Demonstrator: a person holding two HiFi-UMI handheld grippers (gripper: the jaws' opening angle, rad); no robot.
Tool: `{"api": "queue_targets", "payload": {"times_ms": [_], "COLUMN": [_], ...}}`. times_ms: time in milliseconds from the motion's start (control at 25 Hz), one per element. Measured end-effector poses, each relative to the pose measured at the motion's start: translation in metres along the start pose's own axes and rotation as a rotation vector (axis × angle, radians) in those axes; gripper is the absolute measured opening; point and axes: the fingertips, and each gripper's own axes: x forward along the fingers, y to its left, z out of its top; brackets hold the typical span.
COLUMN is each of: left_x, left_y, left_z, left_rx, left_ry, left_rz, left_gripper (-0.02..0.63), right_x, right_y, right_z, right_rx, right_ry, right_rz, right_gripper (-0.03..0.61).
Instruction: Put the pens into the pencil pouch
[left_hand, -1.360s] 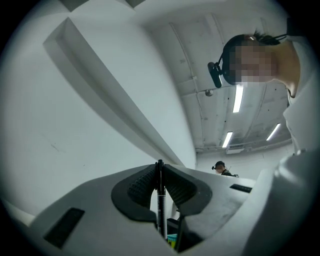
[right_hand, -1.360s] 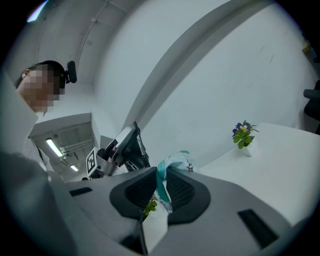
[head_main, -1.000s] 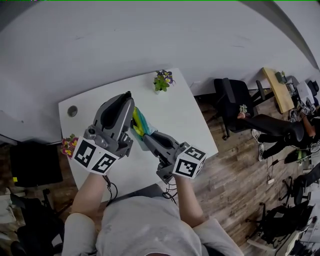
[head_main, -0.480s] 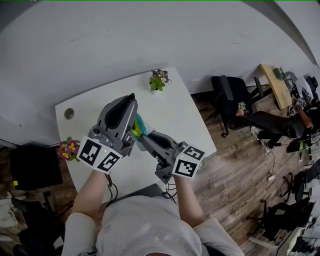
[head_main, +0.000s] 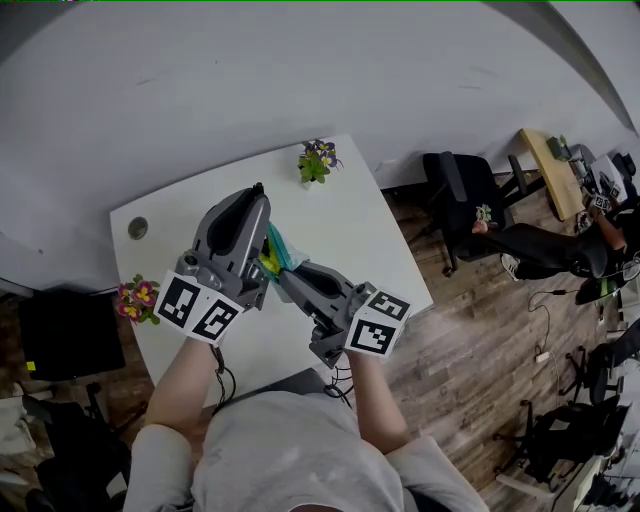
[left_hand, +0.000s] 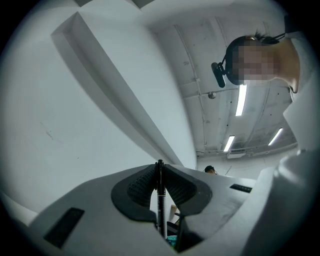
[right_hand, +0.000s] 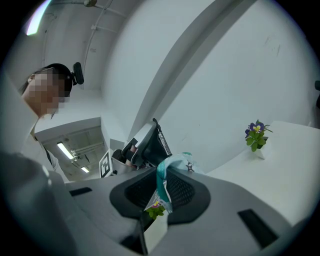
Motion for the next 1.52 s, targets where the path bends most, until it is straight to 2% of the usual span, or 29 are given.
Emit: {"api": "queue_targets", "payload": {"times_ms": [280, 360, 440, 680, 800, 880, 1120, 1520], "left_x": [-0.002, -0.002, -0.003, -0.011, -0.02, -0.028, -0.054, -0.092], "left_y": [-0.001, -0.002, -0.002, 0.006, 0.01, 0.014, 0.015, 0.012], "left_z": [-0.004, -0.004, -0.004, -0.001, 0.0, 0.001, 0.0, -0.004], "left_rx": [0.022, 0.019, 0.018, 0.044, 0.09, 0.116, 0.164, 0.172], "left_ry": [0.021, 0.027, 0.031, 0.052, 0.089, 0.117, 0.207, 0.292], "left_rz": [-0.001, -0.017, -0.022, 0.012, 0.039, 0.059, 0.101, 0.151], "left_gripper": [0.074, 0.131, 0.144, 0.139, 0.076, 0.06, 0.046, 0.041], "right_x": [0.0, 0.0, 0.0, 0.0, 0.001, 0.002, 0.002, -0.007], "right_y": [0.0, 0.0, 0.0, -0.002, -0.003, -0.002, 0.004, 0.016], "right_z": [0.005, 0.007, 0.008, 0.011, 0.011, 0.01, 0.008, 0.016], "right_rx": [0.001, 0.002, -0.002, -0.01, -0.037, -0.066, -0.151, -0.32], "right_ry": [-0.016, -0.022, -0.023, -0.032, -0.032, -0.029, -0.03, -0.086], "right_rz": [0.008, 0.008, 0.006, -0.017, -0.046, -0.067, -0.151, -0.323], "right_gripper": [0.072, 0.072, 0.072, 0.072, 0.073, 0.073, 0.074, 0.074]}}
